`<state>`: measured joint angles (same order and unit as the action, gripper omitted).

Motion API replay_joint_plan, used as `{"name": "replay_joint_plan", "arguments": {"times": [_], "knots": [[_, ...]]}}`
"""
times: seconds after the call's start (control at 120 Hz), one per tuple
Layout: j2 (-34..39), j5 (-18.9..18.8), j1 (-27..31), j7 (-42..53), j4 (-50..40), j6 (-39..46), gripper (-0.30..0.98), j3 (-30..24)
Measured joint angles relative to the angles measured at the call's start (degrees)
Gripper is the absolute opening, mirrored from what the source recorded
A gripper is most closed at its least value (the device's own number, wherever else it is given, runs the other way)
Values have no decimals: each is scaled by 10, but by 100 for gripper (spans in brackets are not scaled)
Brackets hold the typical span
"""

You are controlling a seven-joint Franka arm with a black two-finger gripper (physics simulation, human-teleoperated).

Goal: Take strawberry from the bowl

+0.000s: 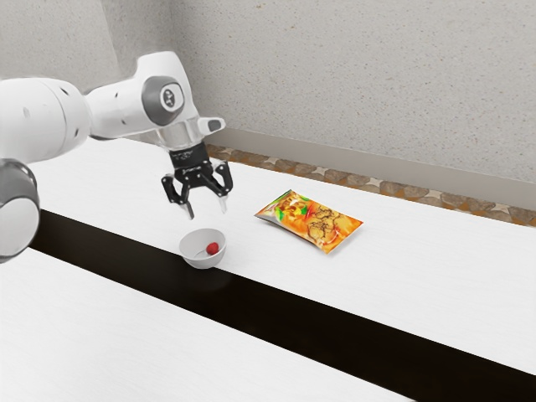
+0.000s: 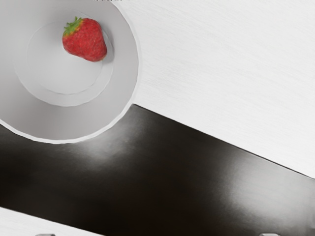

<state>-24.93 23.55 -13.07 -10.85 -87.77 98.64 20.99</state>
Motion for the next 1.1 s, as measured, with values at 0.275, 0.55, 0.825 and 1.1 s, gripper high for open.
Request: {"name": "replay_joint_plan", "arguments": {"times": [0.275,0.55,0.825,1.1], "knots": [[-39,0,1,-40,1,69,44,-2],[-61,-6,1,-62,-1,93,38,1],[-70,-5,6,-71,-25,138,36,1],[-81,5,8,-73,-47,184,34,0]]}}
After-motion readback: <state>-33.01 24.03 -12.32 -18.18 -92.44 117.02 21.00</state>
